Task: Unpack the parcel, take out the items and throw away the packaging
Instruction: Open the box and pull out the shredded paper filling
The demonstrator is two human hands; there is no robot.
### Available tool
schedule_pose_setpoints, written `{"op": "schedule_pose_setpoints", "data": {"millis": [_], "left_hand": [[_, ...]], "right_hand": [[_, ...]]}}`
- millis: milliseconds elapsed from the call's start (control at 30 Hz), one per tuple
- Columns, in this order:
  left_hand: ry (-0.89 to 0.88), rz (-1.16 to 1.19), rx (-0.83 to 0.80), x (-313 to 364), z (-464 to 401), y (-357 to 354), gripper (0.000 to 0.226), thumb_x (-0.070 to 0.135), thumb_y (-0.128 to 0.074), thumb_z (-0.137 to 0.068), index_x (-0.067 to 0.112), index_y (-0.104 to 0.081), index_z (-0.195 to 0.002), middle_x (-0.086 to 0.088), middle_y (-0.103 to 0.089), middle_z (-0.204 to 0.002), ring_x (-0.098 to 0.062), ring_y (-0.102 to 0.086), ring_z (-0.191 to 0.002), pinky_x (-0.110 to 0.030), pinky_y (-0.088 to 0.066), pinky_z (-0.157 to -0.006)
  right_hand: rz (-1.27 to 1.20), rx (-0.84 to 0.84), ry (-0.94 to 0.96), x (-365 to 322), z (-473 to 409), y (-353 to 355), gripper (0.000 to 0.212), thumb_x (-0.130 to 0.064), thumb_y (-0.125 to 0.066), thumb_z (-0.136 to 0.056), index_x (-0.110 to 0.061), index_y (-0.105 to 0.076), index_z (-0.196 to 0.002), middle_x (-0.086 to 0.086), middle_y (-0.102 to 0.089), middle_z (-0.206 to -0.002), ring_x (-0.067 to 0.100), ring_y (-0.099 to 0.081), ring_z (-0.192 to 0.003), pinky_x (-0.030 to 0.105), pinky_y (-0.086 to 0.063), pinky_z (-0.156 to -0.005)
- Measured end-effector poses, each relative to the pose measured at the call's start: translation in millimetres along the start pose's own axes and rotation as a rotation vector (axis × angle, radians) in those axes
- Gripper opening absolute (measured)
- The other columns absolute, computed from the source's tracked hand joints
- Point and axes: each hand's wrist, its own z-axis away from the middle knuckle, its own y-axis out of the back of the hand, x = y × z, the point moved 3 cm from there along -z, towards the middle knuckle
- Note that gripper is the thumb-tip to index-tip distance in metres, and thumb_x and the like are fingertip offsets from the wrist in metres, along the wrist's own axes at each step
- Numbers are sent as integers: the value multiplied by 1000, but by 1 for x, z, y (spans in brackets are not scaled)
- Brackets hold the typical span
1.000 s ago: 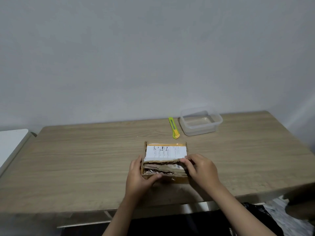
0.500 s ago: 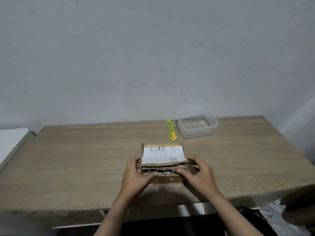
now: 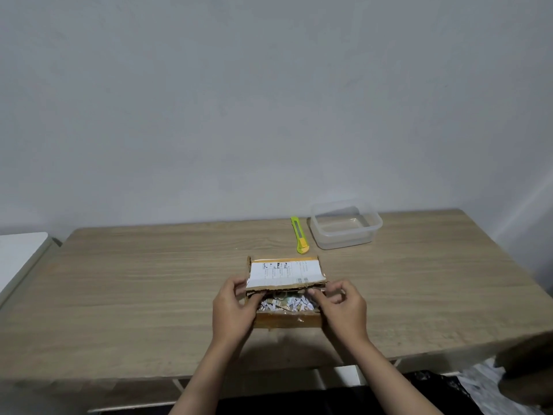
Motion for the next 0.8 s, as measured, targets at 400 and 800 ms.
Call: {"op": "schedule_pose_setpoints", "data": {"millis": [400,800], "left_hand": [[-16,-47,29,-7,-5,0,22,28,-78,-73,26,-57,-70,9,-69,-63,1,-63,-61,-25,-47,-57],[-163,-325,-129,-1,-34,15,45,-6,-62,-70,18,-68,-107,3,-68,-71,-17,-62,-67,-24,-44,-62]], "right_hand": [[114,-89,166,-9,-4,-9,30,-28,-76,-76,-31,-59,-100,-11,-63,-84,5,-48,-46,11,-35,-47],[235,-121,239,-10,-6,-18,49,-3,-67,-75,-37,-56,-110,-17,-63,-100,-6,-52,-70,15,-37,-59]]}}
